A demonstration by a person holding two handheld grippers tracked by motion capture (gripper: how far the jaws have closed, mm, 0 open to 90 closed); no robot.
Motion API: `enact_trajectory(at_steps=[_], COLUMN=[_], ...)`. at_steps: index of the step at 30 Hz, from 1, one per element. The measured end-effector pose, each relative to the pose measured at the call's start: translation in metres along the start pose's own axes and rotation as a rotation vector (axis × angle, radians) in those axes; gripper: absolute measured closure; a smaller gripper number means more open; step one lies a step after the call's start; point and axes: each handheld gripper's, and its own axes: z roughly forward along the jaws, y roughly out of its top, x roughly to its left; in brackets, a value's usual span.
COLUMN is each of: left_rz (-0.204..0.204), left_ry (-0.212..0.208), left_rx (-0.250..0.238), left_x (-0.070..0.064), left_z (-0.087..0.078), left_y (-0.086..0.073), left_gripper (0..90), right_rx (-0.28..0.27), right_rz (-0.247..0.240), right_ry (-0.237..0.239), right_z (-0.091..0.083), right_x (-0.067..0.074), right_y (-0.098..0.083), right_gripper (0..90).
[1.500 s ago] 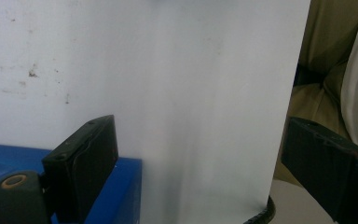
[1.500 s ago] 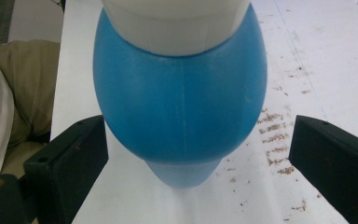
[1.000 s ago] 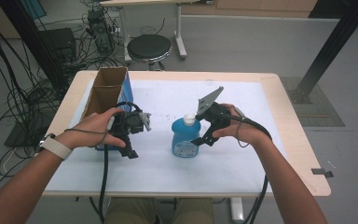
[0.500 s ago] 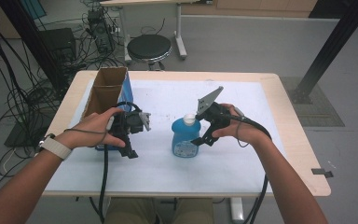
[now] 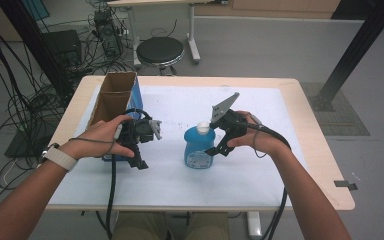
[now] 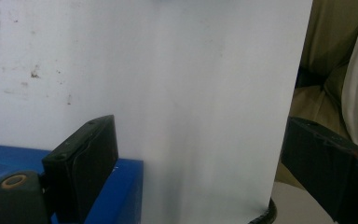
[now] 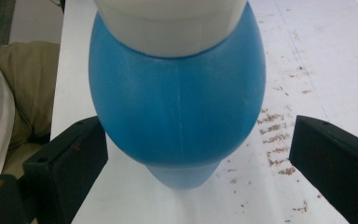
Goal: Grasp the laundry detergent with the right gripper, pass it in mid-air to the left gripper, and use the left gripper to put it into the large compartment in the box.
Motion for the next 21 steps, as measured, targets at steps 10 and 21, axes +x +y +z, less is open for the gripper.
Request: enact_trajectory(at_steps=[10,21], left_rz=[-0.003,-0.006], left_ry=[0.003,0.004], left_rx=[-0.003,-0.004], left_x=[0.0002,0.0005], left_z=[-0.0002,-0.0007], left_y=[-0.0010,-0.0019], left_gripper=[11.4,11.4], right_rx=[-0.002,-0.006], right_rz=[0.002,0.004], right_ry=[-0.001,0.004], right_z=[0.0000,0.0018], right_x=[-0.0004,-0.0007], right_y=[-0.0001,-0.0006], right_gripper=[4.3,4.4])
